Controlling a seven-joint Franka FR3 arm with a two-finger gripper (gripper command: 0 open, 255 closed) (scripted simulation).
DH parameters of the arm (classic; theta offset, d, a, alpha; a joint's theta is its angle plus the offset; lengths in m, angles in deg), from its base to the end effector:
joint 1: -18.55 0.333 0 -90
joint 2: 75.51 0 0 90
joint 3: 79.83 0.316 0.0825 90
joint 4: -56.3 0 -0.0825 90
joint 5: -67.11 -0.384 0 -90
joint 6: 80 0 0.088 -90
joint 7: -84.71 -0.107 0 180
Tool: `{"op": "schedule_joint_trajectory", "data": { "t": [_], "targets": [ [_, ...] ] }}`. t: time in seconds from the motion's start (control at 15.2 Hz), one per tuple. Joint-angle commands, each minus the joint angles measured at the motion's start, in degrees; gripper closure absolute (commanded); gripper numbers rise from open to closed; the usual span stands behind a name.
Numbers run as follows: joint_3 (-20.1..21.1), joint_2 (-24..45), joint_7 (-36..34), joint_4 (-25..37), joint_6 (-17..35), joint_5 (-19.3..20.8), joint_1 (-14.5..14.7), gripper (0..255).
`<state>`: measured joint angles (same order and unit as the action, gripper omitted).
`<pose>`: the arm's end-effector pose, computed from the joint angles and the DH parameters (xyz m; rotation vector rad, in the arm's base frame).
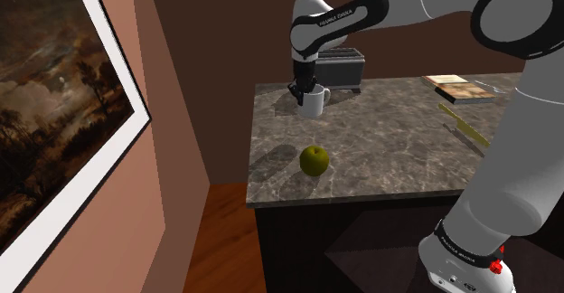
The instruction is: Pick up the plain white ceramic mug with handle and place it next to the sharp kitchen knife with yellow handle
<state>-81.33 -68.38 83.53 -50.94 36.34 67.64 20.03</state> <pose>0.5965 -0.0002 0.4491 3.1298 -0.0262 0.0541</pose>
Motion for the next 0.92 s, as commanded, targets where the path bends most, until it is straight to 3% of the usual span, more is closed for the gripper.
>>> {"op": "schedule_joint_trajectory", "data": {
  "t": [0.0, 0.73, 0.86],
  "targets": [
    [0.0, -0.3, 0.0, 1.1, -1.4, 0.0, 0.0, 255],
    [0.0, -1.5, 0.1, 7.8, -9.3, 0.0, 0.0, 255],
    [-1.0, -3.9, 2.3, 4.8, -8.7, -0.1, -1.2, 255]
  ]
}}
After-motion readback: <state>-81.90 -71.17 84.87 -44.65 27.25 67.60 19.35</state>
